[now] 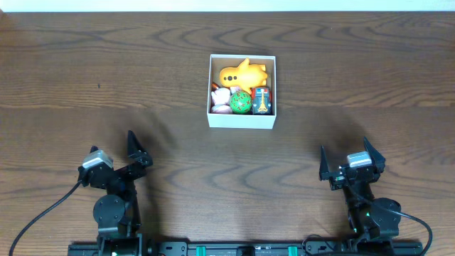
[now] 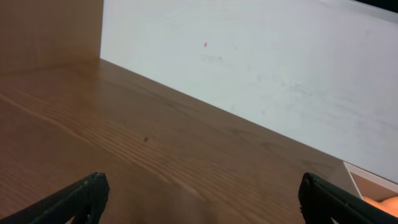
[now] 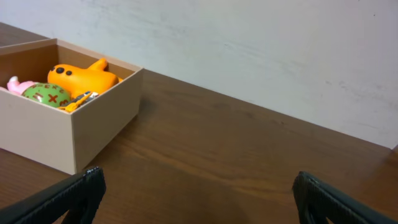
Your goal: Pack container
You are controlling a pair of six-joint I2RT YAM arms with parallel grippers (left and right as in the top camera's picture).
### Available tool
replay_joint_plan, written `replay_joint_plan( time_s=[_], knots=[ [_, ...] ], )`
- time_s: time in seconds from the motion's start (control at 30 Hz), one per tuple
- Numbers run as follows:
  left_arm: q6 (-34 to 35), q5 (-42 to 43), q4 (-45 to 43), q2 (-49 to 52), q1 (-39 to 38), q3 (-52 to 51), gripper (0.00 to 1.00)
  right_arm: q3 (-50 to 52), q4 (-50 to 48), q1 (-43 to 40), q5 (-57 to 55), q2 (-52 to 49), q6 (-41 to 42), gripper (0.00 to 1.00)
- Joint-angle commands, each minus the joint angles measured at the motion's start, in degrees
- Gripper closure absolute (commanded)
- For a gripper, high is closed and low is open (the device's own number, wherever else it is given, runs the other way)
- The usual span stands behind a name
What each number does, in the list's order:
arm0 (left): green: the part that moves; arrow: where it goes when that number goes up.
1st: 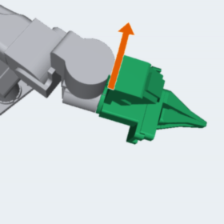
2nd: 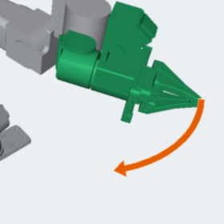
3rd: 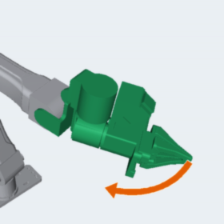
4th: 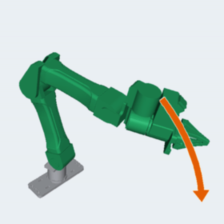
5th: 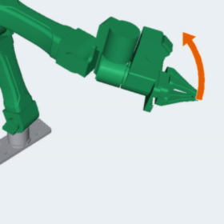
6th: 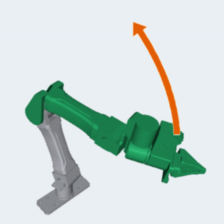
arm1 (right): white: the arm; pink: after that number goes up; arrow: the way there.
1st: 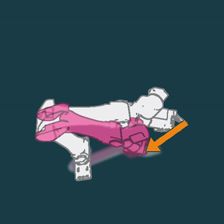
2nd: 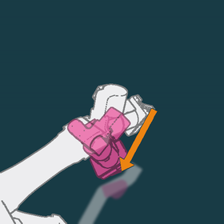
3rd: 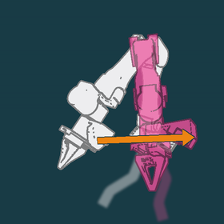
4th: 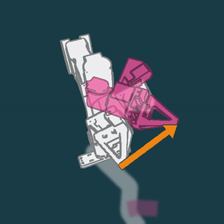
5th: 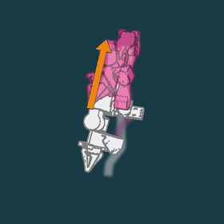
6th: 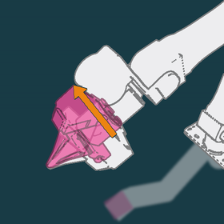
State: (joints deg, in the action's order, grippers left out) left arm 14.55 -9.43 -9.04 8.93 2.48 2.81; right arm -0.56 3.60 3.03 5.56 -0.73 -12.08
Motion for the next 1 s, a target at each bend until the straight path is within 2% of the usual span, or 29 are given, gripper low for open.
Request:
replay_joint_plan(
  time_s=[0.0, 0.3, 0.5, 0.97],
  knots=[
    [-1.0, -0.3, -0.3, -0.5, -1.0, -0.9, 0.02, 0.2, 0.0, -0.4, -0.2, 0.4, 0.9, 0.01],
    [-1.0, 2.1, 0.3, -0.5, -1.2, -2.6, 0.02, 0.2, 0.0, -0.4, -0.2, 0.4, 0.9, 0.01],
    [-1.0, 5.4, 3.7, -0.5, -1.2, -2.6, 0.02, 0.2, 0.0, -0.4, -0.2, 0.4, 0.9, 0.01],
    [-1.0, 6.5, 11.3, -0.5, -1.2, -2.6, 0.02, 0.2, 0.0, -0.4, -0.2, 0.4, 0.9, 0.01]
  ],
)
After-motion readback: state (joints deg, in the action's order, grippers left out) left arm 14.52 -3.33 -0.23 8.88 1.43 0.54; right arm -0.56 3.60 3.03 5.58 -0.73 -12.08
